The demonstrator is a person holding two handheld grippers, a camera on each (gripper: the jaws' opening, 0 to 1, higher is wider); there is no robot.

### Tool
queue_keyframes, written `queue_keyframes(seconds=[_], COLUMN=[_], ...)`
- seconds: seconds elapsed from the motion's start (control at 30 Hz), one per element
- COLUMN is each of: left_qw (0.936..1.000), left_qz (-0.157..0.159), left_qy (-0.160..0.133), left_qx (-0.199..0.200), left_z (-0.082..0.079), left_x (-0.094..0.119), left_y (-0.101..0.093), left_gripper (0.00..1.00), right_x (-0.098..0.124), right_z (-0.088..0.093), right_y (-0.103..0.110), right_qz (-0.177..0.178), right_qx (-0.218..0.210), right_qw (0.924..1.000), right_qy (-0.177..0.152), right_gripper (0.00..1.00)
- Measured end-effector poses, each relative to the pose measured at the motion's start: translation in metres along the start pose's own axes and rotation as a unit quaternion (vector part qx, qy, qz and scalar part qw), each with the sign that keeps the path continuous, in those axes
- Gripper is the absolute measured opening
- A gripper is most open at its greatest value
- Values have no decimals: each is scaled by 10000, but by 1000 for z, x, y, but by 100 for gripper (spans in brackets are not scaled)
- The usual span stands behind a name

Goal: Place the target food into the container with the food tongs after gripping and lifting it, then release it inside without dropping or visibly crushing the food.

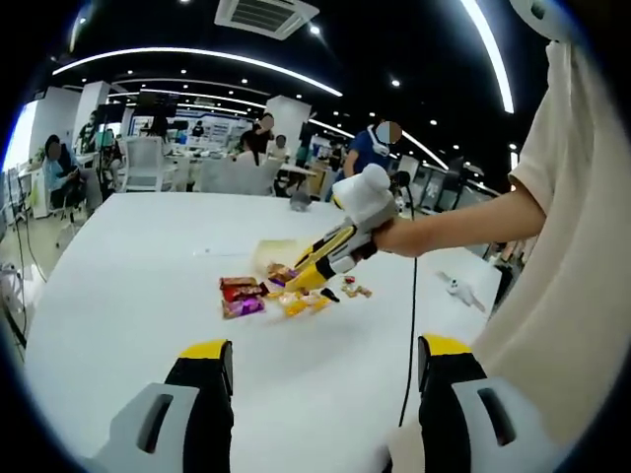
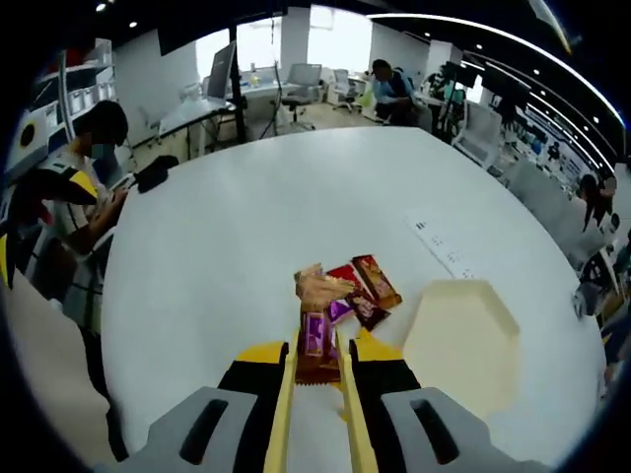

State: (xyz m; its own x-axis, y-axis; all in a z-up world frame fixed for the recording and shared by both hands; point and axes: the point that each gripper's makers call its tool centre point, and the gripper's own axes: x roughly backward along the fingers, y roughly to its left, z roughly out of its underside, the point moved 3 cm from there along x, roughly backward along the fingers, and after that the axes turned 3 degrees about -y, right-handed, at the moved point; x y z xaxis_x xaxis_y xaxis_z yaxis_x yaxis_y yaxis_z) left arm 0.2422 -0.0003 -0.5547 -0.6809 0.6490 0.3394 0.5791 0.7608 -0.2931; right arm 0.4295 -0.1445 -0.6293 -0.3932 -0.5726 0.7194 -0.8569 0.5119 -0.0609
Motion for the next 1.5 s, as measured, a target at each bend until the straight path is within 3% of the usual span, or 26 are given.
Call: queue_keyframes(seconds=[0.27,0.9,1.5], left_qw=[9999,10000,9999], left_qz=[-103,-69,-83], left_qy=[-92,8,67], left_qx=[72,53,52], left_z=[-3,-3,-3], left_x=[2,-4,-10], left_y=[0,-7,-8], left_gripper=[77,76,76], right_x=[6,23,26], right_z=[-7,-12,-13], right_y=[-17,-72,-106], right_qz=[40,362,584], right_qx=[30,-63,-59], right_qw=[10000,9993,9982], right_qy=[-31,-69,-86], right_gripper=[24,24,24])
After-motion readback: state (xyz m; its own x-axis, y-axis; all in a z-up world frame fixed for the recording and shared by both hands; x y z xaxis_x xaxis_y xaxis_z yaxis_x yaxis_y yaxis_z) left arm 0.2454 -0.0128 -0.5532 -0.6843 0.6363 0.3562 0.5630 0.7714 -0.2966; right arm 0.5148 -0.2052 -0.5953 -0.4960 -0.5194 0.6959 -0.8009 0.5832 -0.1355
